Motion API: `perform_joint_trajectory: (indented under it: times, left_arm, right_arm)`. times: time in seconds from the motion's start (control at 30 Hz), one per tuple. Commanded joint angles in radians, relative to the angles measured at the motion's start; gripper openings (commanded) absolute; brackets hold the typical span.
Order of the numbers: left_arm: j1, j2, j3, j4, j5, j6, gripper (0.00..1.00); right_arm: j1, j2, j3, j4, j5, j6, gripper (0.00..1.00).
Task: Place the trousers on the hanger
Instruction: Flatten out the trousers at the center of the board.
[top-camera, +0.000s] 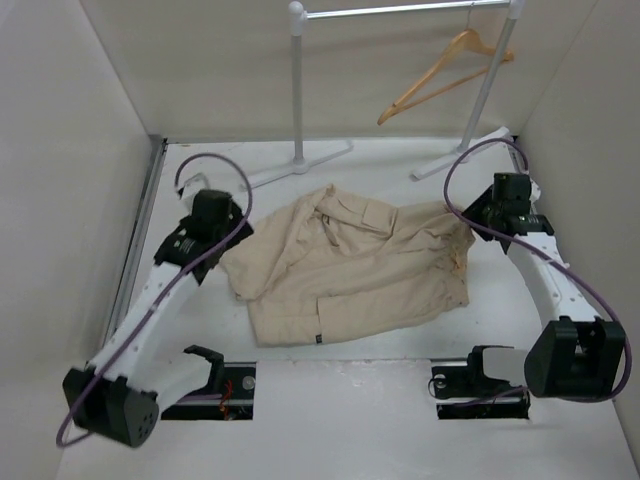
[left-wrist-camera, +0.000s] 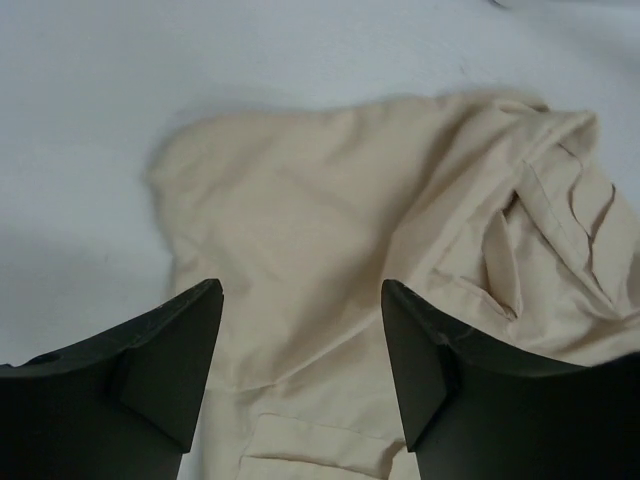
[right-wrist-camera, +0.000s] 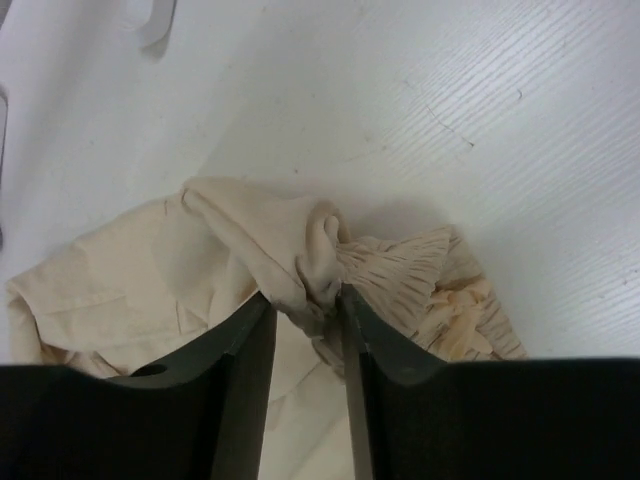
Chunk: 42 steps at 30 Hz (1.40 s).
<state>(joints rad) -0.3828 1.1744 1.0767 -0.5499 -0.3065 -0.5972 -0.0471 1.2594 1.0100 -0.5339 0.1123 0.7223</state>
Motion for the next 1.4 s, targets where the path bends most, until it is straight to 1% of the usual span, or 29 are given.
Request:
perform_joint_trajectory:
  times: [0.0,0.03,0.1,0.2,0.27,0.37,0.43,0.5,0.53,0.57,0.6,0.63,0.7,0.73,0.77,0.8,0.87,1.07,1.1,1.13,1.27,1.37]
  left_arm:
    - [0.074,-0.136,-0.236,-0.033,0.044,-0.173,0.61]
    - [0.078,-0.172,-0.292,-0.035,0.102,-0.191,0.60]
    - [0.063,-0.208,-0.345,-0.039,0.160,-0.225,0.59]
    - [0.019,-0.254,-0.405,-0.024,0.172,-0.277,0.60]
    - [0.026,-0.257,-0.443,-0.009,0.168,-0.303,0.60]
    - [0.048,-0.220,-0.491,0.027,0.178,-0.326,0.57]
    - [0.057,-0.193,-0.511,0.048,0.181,-0.337,0.53]
    - [0.060,-0.173,-0.518,0.057,0.172,-0.343,0.51]
    - [0.063,-0.162,-0.524,0.070,0.162,-0.343,0.50]
    - [0.068,-0.148,-0.531,0.088,0.159,-0.343,0.50]
    - [0.072,-0.130,-0.535,0.108,0.159,-0.340,0.47]
    - [0.080,-0.105,-0.537,0.131,0.159,-0.336,0.41]
    - [0.092,-0.069,-0.537,0.172,0.171,-0.332,0.19]
    - [0.103,-0.065,-0.528,0.185,0.181,-0.332,0.11]
    - [0.112,-0.082,-0.511,0.180,0.178,-0.334,0.07]
    - [0.117,-0.111,-0.492,0.174,0.172,-0.335,0.05]
    - [0.123,-0.186,-0.446,0.136,0.144,-0.337,0.03]
    - [0.146,-0.384,-0.224,-0.097,0.049,-0.329,0.01]
    - [0.161,-0.413,-0.136,-0.148,0.044,-0.329,0.01]
    - [0.161,-0.414,-0.127,-0.153,0.044,-0.329,0.01]
    - [0.169,-0.409,0.000,-0.173,0.058,-0.342,0.01]
    - [0.146,-0.381,0.115,-0.180,0.070,-0.366,0.01]
  right_arm:
    - [0.026,-0.075,-0.036,0.063,0.072,0.005,0.49]
    - [0.043,-0.107,-0.057,0.061,0.076,-0.004,0.56]
    - [0.077,-0.182,-0.100,0.046,0.092,-0.012,0.62]
    - [0.137,-0.283,-0.168,0.014,0.110,-0.015,0.67]
    - [0.184,-0.342,-0.220,0.003,0.092,-0.015,0.67]
    - [0.307,-0.362,-0.272,-0.015,0.024,-0.009,0.61]
    - [0.393,-0.370,-0.306,-0.024,0.027,0.008,0.48]
    - [0.437,-0.387,-0.335,-0.038,0.041,0.046,0.33]
    - [0.448,-0.394,-0.349,-0.040,0.040,0.057,0.28]
    - [0.454,-0.399,-0.358,-0.040,0.033,0.065,0.28]
    - [0.454,-0.400,-0.366,-0.040,0.027,0.069,0.29]
    - [0.454,-0.400,-0.370,-0.040,0.021,0.071,0.32]
    - [0.454,-0.387,-0.379,-0.040,0.015,0.072,0.44]
    - [0.459,-0.373,-0.389,-0.040,0.015,0.074,0.53]
    - [0.465,-0.358,-0.399,-0.040,0.010,0.077,0.59]
    - [0.473,-0.341,-0.413,-0.032,0.006,0.081,0.62]
    - [0.491,-0.310,-0.433,-0.015,-0.002,0.094,0.65]
    - [0.572,-0.201,-0.448,0.043,-0.020,0.117,0.66]
    - [0.607,-0.163,-0.458,0.057,-0.026,0.129,0.67]
    - [0.608,-0.163,-0.458,0.057,-0.026,0.129,0.67]
    - [0.672,-0.129,-0.470,0.058,-0.034,0.154,0.67]
    - [0.706,-0.140,-0.488,0.045,-0.039,0.184,0.67]
